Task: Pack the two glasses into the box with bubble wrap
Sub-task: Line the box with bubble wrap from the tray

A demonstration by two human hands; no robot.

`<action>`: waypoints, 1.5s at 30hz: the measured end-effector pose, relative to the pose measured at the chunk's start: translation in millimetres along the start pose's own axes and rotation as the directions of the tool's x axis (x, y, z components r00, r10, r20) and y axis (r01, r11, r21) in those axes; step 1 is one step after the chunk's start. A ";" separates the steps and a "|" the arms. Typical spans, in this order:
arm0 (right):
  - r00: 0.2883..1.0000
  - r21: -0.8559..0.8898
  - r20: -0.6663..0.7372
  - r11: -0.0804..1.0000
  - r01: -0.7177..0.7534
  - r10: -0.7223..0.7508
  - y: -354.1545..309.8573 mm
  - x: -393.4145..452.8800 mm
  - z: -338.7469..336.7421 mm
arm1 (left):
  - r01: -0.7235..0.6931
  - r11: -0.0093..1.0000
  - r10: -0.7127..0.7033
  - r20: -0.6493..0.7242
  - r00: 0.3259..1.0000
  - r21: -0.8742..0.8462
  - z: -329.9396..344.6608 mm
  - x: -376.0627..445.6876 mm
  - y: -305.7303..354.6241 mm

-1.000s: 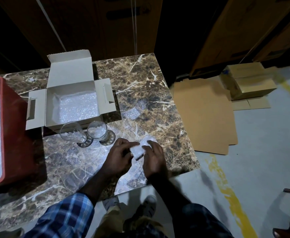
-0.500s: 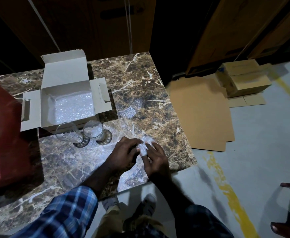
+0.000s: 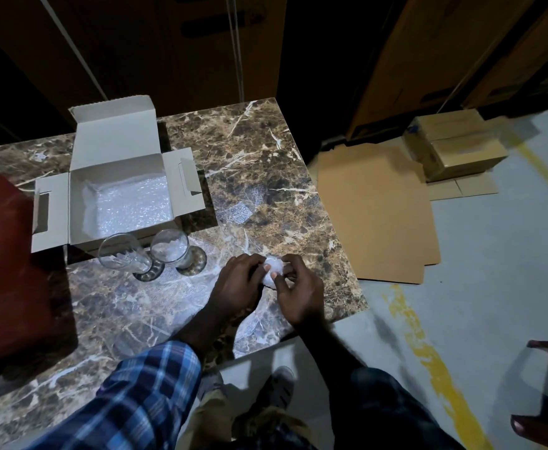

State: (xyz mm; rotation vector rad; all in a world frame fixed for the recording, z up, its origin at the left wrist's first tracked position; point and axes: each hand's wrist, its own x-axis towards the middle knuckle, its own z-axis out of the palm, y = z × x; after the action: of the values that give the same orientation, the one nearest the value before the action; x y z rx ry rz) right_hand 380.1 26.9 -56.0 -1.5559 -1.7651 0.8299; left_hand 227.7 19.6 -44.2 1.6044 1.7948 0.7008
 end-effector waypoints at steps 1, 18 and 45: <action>0.999 -0.028 0.023 0.999 -0.026 0.027 -0.5 2.1 0.7 | 0.026 1.000 -0.026 -0.021 0.999 0.013 3.0 0.2 -1.4; 0.883 -0.194 0.319 0.935 -0.295 0.345 -19.3 35.0 4.7 | 0.216 0.937 -0.249 -0.092 0.964 -0.276 2.7 -4.0 5.1; 0.838 -0.075 0.436 0.914 0.398 -0.329 -179.4 53.3 67.3 | 0.323 0.931 -0.364 -0.530 0.766 -0.171 -92.6 -61.5 -33.5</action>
State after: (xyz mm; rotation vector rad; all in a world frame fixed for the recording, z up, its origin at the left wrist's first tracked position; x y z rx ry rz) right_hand 214.7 58.4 49.8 -1.1240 -2.3999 0.8839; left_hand 140.4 -43.7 -1.3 1.0222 2.3654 1.1152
